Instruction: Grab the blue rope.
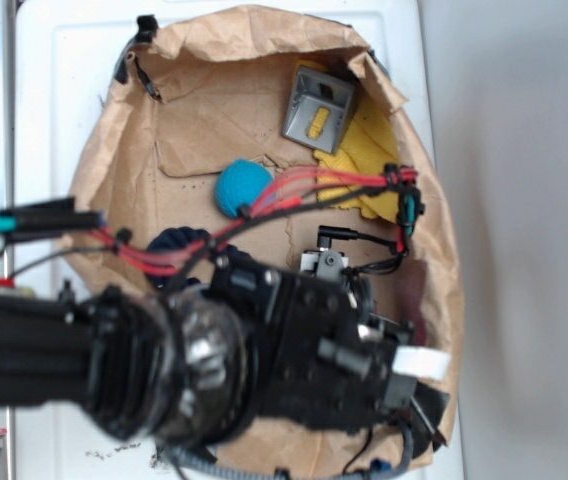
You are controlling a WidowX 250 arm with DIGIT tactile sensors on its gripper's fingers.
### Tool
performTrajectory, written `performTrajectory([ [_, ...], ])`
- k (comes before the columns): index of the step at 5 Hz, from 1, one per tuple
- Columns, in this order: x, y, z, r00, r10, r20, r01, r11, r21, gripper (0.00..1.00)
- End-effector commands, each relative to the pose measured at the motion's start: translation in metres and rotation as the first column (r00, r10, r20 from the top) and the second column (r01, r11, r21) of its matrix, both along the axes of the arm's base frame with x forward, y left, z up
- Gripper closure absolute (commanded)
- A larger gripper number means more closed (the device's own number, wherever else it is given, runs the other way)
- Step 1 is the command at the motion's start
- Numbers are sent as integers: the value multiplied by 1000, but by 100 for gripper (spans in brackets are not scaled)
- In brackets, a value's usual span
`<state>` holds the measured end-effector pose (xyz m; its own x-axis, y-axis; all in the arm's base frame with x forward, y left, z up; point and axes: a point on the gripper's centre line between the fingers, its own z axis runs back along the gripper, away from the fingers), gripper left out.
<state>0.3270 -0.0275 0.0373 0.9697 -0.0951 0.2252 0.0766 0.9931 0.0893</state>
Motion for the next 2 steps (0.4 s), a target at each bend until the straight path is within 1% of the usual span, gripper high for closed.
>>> performTrajectory([
  [1,6,14,-7,1000,20,7,-20,999,-25,0],
  [2,1,28,-4,999,42,7,-41,998,-41,0],
])
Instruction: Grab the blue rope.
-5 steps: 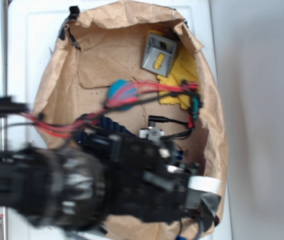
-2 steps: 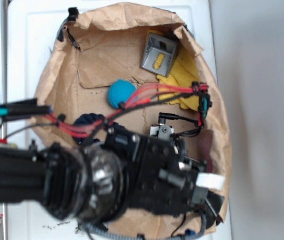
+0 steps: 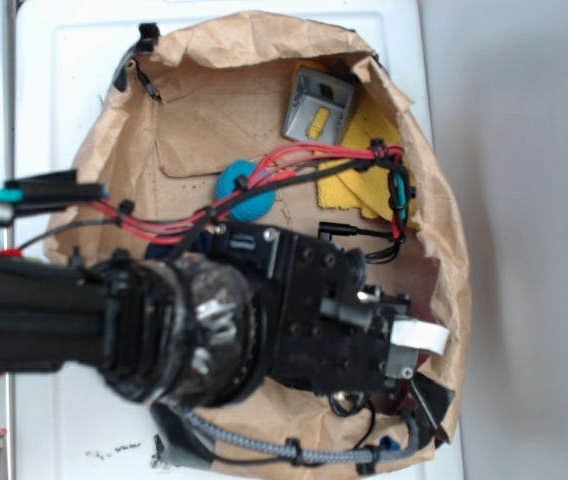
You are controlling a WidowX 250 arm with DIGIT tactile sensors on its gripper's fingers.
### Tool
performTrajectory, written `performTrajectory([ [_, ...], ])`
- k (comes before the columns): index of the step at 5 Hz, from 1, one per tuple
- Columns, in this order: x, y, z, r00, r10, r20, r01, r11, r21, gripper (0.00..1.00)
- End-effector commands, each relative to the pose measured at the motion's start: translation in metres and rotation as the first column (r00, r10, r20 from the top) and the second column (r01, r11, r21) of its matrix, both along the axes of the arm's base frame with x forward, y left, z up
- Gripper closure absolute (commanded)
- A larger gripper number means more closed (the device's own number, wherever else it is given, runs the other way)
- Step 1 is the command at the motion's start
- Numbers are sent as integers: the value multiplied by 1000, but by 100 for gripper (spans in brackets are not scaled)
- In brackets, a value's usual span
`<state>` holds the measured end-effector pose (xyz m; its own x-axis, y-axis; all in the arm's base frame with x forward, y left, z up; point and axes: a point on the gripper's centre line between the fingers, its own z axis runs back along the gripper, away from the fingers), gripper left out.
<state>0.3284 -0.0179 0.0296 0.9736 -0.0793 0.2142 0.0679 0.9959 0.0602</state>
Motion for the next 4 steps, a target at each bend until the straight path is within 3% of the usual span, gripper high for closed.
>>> performTrajectory([
  [1,-11,36,19,997,51,57,-48,997,-52,0],
  [2,-15,53,26,996,65,58,-59,993,-99,0],
  [4,-10,47,14,997,63,36,-60,996,-68,0],
])
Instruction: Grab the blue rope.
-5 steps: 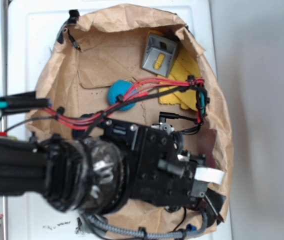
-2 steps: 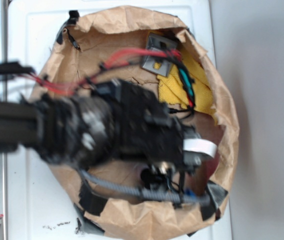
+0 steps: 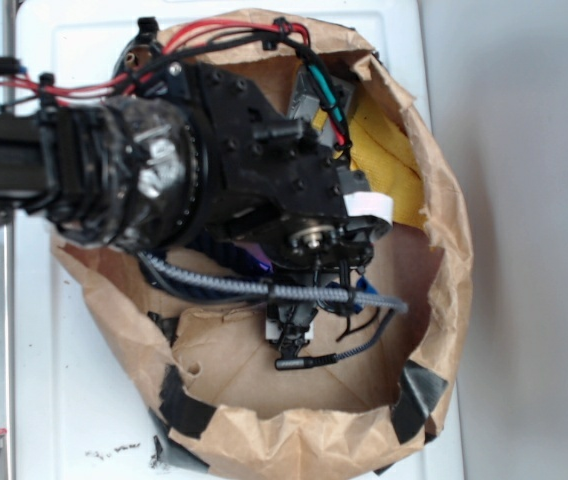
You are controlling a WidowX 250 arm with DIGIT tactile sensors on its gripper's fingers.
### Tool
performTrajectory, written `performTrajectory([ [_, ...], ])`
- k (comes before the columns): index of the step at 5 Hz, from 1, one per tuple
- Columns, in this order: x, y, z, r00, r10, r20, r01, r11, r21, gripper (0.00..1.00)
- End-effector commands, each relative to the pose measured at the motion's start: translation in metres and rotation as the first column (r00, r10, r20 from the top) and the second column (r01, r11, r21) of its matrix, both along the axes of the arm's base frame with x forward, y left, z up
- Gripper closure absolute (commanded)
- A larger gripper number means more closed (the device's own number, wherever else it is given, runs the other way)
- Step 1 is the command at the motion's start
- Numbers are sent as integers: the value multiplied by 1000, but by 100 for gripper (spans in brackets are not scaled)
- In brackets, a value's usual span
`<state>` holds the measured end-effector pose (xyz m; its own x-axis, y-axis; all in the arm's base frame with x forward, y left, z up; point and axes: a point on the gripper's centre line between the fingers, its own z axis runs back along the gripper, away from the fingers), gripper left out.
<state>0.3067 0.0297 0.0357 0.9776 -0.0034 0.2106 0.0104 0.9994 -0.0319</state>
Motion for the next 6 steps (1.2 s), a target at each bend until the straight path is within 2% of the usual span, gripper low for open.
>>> performTrajectory([
  [1,14,-13,-9,1000,-21,16,20,998,55,0],
  [2,14,-15,-11,1000,-24,2,24,998,50,0],
  [3,15,-13,-11,1000,5,-4,-5,999,51,100],
  [6,8,-8,2,1000,30,7,-31,997,66,100],
])
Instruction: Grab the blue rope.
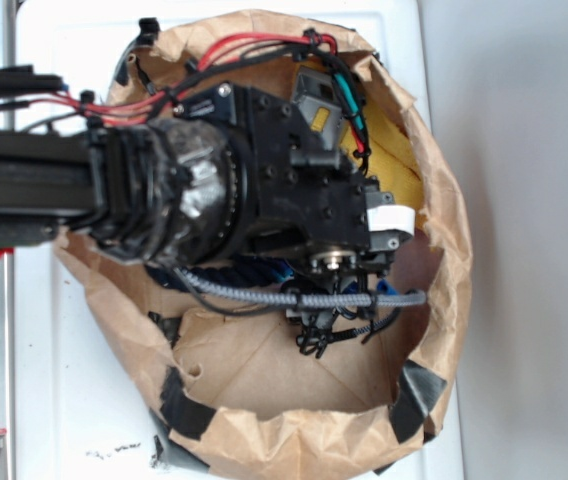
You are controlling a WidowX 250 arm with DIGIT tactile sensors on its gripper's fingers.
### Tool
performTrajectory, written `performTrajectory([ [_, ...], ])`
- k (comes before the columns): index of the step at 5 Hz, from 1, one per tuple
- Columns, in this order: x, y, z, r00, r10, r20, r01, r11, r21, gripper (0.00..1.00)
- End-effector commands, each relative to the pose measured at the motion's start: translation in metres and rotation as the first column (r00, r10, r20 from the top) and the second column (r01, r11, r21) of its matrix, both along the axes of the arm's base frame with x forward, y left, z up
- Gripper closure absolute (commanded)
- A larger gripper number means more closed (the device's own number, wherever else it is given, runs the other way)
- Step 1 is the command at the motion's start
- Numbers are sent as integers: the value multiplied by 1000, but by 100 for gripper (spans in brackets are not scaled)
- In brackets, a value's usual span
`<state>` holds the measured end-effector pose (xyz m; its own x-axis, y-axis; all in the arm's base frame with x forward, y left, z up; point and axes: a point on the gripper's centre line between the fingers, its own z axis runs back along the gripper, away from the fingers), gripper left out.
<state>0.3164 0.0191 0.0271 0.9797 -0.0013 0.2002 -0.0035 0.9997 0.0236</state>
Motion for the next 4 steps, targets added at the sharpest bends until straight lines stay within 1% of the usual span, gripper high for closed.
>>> performTrajectory([
  [1,-3,7,20,999,43,26,-43,999,18,100],
  [2,-11,17,43,995,96,24,-96,995,20,100],
  [4,-39,41,136,955,292,41,-295,952,77,100],
])
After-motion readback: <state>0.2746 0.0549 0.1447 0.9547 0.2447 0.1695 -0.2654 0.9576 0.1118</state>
